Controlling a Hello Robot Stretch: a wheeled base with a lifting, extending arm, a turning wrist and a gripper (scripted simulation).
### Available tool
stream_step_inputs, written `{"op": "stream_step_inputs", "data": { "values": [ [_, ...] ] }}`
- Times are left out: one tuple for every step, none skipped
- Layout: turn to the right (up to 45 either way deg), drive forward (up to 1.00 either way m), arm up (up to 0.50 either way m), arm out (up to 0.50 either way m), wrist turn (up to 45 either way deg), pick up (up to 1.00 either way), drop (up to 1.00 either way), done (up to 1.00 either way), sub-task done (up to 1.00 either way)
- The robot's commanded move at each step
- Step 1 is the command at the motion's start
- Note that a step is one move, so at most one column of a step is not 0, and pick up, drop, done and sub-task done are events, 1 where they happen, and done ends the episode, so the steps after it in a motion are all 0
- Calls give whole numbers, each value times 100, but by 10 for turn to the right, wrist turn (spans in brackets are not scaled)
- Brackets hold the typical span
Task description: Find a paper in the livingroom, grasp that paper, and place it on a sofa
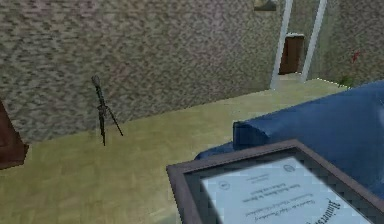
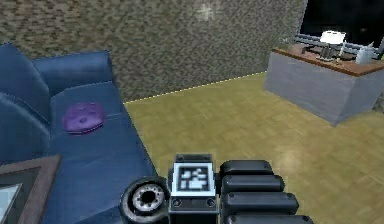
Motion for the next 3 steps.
{"op": "stream_step_inputs", "data": {
  "values": [
    [-450, 0, 0, 0, 0, 0, 0, 0, 0],
    [-450, 0, 0, 0, 0, 0, 0, 0, 0],
    [-270, 0, 0, 0, 0, 0, 0, 0, 0]
  ]
}}
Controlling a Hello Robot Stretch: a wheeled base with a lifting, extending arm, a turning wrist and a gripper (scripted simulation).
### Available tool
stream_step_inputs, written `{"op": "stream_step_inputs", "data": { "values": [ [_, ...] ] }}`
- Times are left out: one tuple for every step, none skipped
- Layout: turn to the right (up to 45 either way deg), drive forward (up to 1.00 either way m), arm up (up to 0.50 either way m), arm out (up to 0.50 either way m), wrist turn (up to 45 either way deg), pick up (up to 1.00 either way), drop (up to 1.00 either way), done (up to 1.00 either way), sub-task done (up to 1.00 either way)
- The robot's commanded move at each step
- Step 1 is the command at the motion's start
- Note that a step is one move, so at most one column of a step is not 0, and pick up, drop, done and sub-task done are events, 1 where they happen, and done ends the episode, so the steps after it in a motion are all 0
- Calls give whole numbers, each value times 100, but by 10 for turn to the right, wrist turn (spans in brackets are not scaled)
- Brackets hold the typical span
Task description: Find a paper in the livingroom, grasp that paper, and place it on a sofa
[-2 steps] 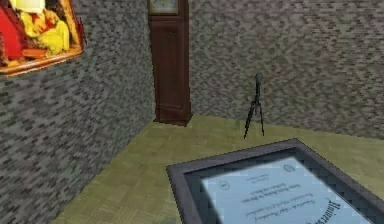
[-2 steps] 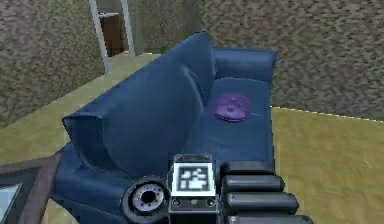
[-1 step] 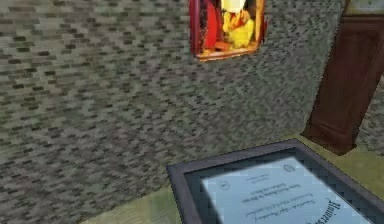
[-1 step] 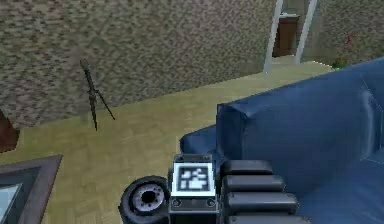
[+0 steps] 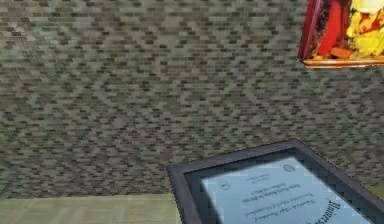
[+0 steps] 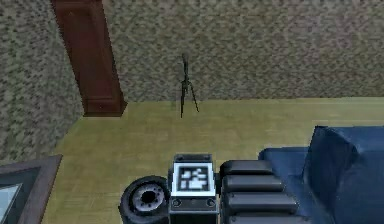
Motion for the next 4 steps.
{"op": "stream_step_inputs", "data": {
  "values": [
    [0, 10, 0, 0, 0, 0, 0, 0, 0],
    [450, 0, 0, 0, 0, 0, 0, 0, 0],
    [360, 0, 0, 0, 0, 0, 0, 0, 0],
    [0, 35, 0, 0, 0, 0, 0, 0, 0]
  ]
}}
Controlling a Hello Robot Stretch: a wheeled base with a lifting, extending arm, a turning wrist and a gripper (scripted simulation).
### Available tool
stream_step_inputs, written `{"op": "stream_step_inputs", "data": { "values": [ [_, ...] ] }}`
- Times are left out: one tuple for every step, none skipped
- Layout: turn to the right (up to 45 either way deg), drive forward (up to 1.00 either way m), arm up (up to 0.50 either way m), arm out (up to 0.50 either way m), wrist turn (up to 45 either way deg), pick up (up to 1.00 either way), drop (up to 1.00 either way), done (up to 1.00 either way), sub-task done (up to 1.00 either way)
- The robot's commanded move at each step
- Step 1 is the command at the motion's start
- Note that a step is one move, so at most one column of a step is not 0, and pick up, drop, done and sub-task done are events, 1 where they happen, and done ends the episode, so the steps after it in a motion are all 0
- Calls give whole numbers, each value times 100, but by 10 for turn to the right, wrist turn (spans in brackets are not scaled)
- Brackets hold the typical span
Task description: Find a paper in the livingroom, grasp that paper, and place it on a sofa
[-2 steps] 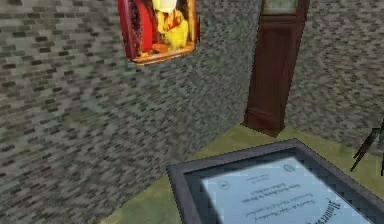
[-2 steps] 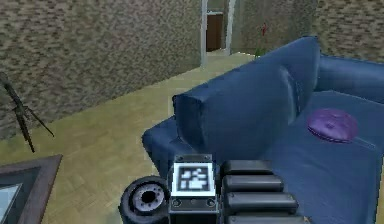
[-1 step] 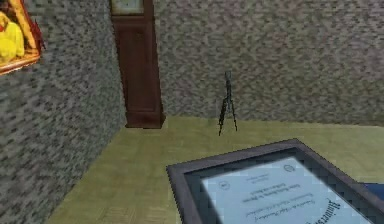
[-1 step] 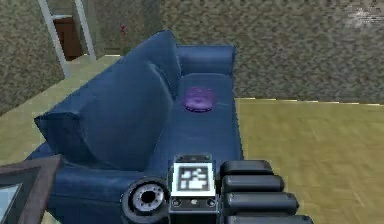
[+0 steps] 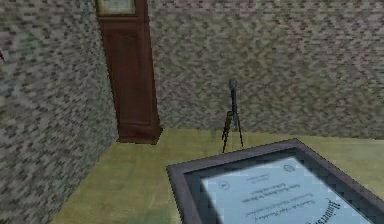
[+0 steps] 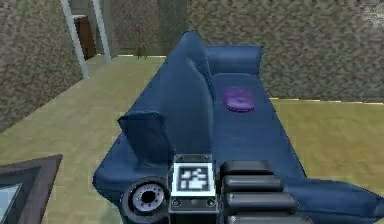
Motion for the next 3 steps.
{"op": "stream_step_inputs", "data": {
  "values": [
    [450, 0, 0, 0, 0, 0, 0, 0, 0],
    [180, 0, 0, 0, 0, 0, 0, 0, 0],
    [0, 25, 0, 0, 0, 0, 0, 0, 0]
  ]
}}
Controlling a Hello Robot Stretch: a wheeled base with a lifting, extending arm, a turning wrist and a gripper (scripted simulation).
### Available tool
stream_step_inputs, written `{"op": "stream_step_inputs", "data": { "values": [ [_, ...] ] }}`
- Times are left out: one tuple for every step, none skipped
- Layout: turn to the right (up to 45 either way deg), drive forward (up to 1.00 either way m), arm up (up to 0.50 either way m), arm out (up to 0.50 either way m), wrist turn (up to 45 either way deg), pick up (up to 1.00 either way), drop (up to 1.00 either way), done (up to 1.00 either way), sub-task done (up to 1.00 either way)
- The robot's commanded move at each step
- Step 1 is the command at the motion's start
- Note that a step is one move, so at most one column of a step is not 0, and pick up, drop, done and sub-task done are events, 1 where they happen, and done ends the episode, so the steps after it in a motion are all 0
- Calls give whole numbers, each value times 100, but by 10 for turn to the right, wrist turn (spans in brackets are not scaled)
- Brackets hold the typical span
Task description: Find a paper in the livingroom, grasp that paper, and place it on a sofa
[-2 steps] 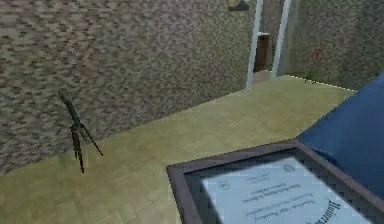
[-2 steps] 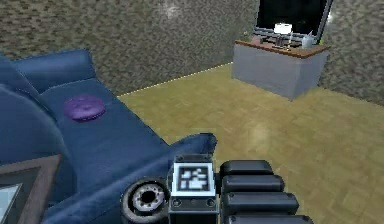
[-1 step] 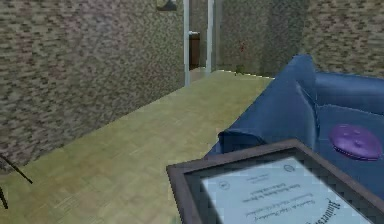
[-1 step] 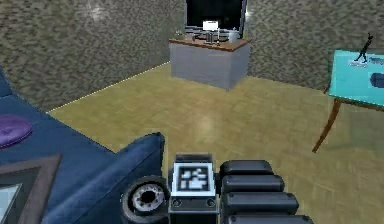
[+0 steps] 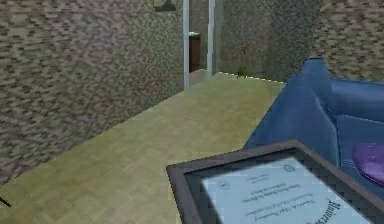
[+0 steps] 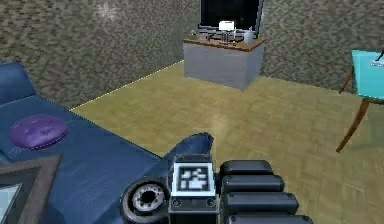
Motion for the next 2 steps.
{"op": "stream_step_inputs", "data": {
  "values": [
    [-30, 0, 0, 0, 0, 0, 0, 0, 0],
    [0, 5, 0, 0, 0, 0, 0, 0, 0]
  ]
}}
